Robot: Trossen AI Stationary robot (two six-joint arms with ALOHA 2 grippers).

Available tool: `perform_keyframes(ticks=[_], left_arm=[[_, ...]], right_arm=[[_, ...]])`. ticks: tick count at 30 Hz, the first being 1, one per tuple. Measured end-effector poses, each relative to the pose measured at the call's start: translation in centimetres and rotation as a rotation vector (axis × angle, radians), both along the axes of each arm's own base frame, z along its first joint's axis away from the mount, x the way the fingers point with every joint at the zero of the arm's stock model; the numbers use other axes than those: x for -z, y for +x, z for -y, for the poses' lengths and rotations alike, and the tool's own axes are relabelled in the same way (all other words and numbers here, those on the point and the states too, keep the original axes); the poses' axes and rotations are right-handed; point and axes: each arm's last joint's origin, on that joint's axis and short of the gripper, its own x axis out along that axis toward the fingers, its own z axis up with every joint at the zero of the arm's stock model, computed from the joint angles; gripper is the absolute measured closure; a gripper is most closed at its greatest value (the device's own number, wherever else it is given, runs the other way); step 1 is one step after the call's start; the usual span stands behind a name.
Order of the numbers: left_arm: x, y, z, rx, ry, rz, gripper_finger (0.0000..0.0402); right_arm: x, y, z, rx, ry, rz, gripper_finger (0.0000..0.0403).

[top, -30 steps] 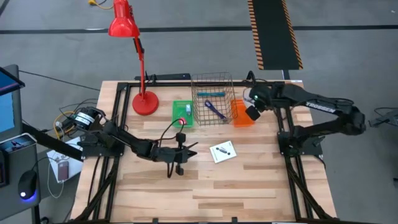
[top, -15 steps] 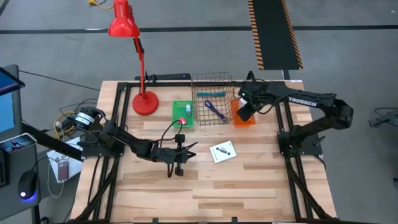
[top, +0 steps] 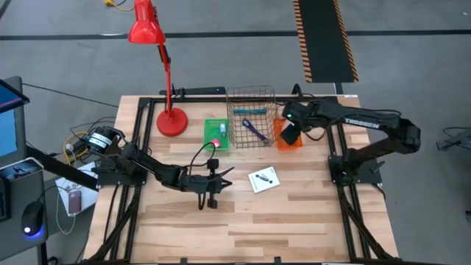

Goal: Pick and place items into bin
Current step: Put the white box into the orange bin

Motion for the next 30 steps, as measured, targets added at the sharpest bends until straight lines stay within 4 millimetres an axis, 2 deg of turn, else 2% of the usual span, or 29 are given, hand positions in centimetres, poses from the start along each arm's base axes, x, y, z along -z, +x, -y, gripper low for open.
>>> perform_keyframes(ticks=[4, 9, 16, 20, 23, 27, 30], left_arm=[[-0.1, 0.0, 0.0, 0.003, -0.018, 0.011, 0.0402], [-0.1, 0.1, 0.0, -0.004, -0.034, 0.013, 0.0402], [-0.2, 0.1, 0.1, -0.005, -0.038, 0.025, 0.0402], [-0.3, 0.1, 0.1, -0.001, -0.043, 0.032, 0.0402], [-0.3, 0.1, 0.2, 0.023, -0.056, 0.028, 0.0402], [-0.3, 0.2, 0.2, 0.035, -0.062, 0.027, 0.0402], [-0.3, 0.2, 0.2, 0.037, -0.064, 0.031, 0.0402]], right_arm=[[-1.7, -1.1, -1.0, -0.014, -0.081, 0.058, 0.0231], [-3.3, -2.0, -3.4, -0.105, -0.112, 0.142, 0.0238], [-3.9, -1.6, -7.8, -0.242, -0.181, 0.187, 0.0251], [-3.9, -1.6, -10.8, -0.291, -0.265, 0.228, 0.0277], [-3.6, -1.8, -13.0, -0.330, -0.276, 0.282, 0.0318], [-1.9, -2.3, -15.3, -0.381, -0.263, 0.333, 0.0388], [0.2, -2.4, -16.2, -0.395, -0.242, 0.355, 0.0391]])
